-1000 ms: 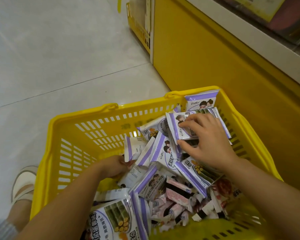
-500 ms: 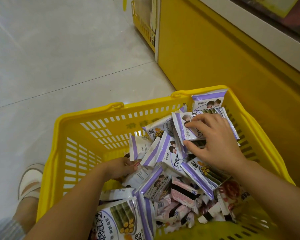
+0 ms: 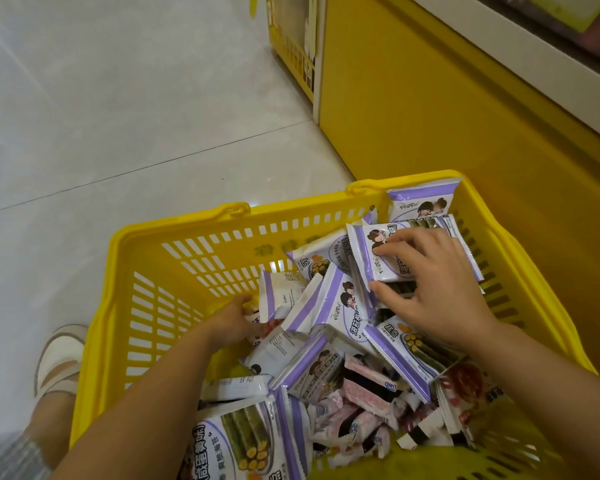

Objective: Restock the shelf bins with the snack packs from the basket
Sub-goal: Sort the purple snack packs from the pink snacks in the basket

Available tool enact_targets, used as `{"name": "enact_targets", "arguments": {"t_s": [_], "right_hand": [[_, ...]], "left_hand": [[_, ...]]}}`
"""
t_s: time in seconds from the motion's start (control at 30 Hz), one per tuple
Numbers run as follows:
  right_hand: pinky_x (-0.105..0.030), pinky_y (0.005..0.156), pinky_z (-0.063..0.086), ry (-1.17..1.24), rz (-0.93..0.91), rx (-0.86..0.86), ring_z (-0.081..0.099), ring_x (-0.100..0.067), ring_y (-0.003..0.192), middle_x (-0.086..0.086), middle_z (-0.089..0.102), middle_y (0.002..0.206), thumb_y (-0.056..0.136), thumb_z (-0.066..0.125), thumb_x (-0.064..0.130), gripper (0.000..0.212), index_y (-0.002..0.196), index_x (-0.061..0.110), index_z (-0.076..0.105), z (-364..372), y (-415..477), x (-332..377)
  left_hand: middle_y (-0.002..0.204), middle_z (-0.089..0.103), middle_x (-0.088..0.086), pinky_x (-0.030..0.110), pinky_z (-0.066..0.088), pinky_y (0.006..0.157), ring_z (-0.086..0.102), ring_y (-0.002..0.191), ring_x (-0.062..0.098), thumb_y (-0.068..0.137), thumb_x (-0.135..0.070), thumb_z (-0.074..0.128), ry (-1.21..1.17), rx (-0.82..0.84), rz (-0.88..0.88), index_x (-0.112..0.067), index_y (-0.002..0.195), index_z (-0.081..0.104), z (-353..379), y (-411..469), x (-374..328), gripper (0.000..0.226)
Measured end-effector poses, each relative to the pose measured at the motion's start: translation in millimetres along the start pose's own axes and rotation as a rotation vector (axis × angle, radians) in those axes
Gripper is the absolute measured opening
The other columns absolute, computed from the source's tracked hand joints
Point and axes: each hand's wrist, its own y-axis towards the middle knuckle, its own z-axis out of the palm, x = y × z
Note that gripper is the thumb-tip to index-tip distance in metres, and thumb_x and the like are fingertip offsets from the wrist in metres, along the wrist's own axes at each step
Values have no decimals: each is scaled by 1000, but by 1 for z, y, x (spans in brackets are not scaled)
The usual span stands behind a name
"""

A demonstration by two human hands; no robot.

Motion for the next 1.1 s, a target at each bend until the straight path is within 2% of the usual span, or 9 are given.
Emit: {"name": "enact_targets", "arguments": {"t_s": [0.13,0.2,0.33,0.47,0.53,0.63,0.73,0.93,1.1], "right_hand": [[-29,88,28,-3,-2,6,44,-17,107,3,57,112,81,50,57,49,112,23,65,0,0,-1],[-29,88,29,-4,-2,8,43,-16,107,3,57,112,81,50,57,49,112,23,65,0,0,-1],[-32,88,32,-3,-4,0,44,-17,107,4,57,111,81,50,57,49,112,23,66,0,-1,-1],[-35,89,34,-11,-12,0,45,-19,107,3,56,111,81,52,56,48,111,22,65,-1,0,-1],[-35,91,34,-17,-6,9,45,-20,108,3,56,112,82,57,53,44,113,22,65,-1,-1,-1],[-34,95,32,-6,6,70,42,-18,113,5,53,118,85,62,50,43,119,25,61,-7,1,1],[-33,98,35,48,15,176,41,-15,119,6,52,125,86,62,47,44,124,25,59,-21,6,3],[-32,98,37,78,79,137,49,-19,121,-1,59,126,90,61,36,34,120,21,62,-54,6,7],[-30,95,39,55,113,205,53,-21,117,-4,62,123,90,61,33,31,117,16,64,-68,0,8]], "left_hand": [[118,62,3,37,53,89,61,99,20,79,-36,77,53,44,1,-18,118,54,0,3,1,48],[106,63,-1,35,53,83,60,93,17,78,-37,78,86,29,10,-21,104,55,-2,5,1,38],[106,62,4,40,56,83,63,94,21,77,-26,80,91,24,30,-14,110,52,-3,5,2,45],[100,61,4,31,52,61,62,82,16,72,-25,84,112,-23,37,-18,99,45,-11,-7,-5,47],[102,59,2,24,45,55,59,78,14,74,-27,80,208,-31,19,-19,109,44,-21,-19,-14,51],[116,57,3,23,41,59,55,85,15,84,-30,68,649,-44,-28,-19,135,41,-37,-47,-32,59],[110,58,2,26,42,65,53,88,17,85,-28,65,863,-92,29,-19,131,48,-51,-85,-57,50],[90,54,-16,26,40,60,54,77,6,78,-36,70,932,5,346,-39,115,48,-44,-161,-105,44],[115,58,-5,30,47,77,58,94,14,80,-35,72,745,261,589,-35,124,46,45,-173,-104,51]]}}
